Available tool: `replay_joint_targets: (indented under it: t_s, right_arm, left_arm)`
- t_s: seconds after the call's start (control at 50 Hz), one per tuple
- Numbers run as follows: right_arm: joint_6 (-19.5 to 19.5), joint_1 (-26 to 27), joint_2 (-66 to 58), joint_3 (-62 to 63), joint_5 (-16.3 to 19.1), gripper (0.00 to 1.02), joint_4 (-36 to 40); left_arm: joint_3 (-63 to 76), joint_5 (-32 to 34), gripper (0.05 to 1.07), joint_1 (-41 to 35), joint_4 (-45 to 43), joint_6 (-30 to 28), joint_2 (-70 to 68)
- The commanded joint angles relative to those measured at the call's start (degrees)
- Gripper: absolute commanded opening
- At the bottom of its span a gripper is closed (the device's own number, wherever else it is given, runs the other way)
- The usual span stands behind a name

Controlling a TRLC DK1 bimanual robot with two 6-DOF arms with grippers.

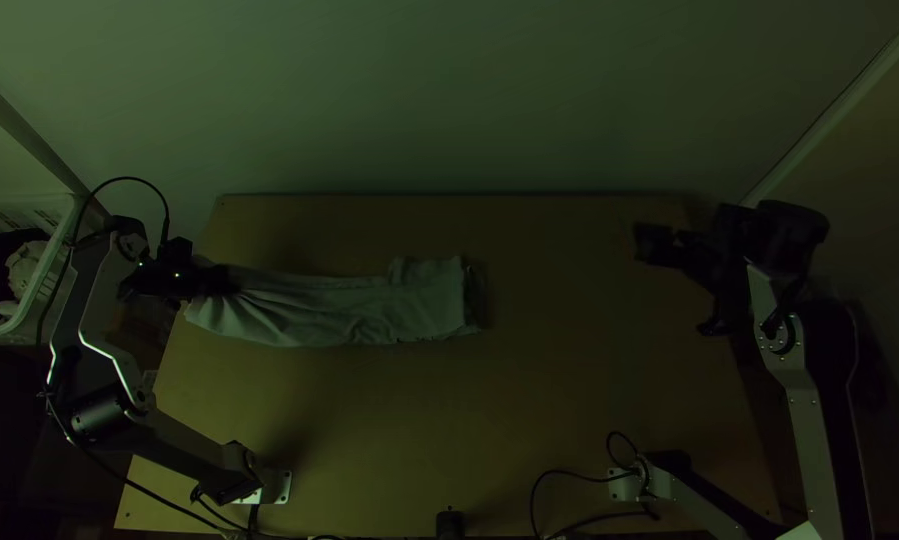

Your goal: Fold the t-shirt

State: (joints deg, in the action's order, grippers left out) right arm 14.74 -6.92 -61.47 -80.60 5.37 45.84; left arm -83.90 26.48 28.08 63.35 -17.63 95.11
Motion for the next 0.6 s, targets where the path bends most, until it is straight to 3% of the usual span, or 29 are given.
replay_joint_targets:
  t_s: [0.0, 0.58]
  right_arm:
    - [-0.7, 0.6, 1.6, 1.3, -0.3, 0.98, -0.8]
    - [0.0, 1.2, 3.5, 2.2, -0.2, 0.98, -0.8]
  left_arm:
    - [-3.0, -1.7, 0.08, -2.1, 1.5, 0.0, -4.5]
    - [-12.5, -7.0, 0.08, -23.1, 7.4, 13.8, -4.4]
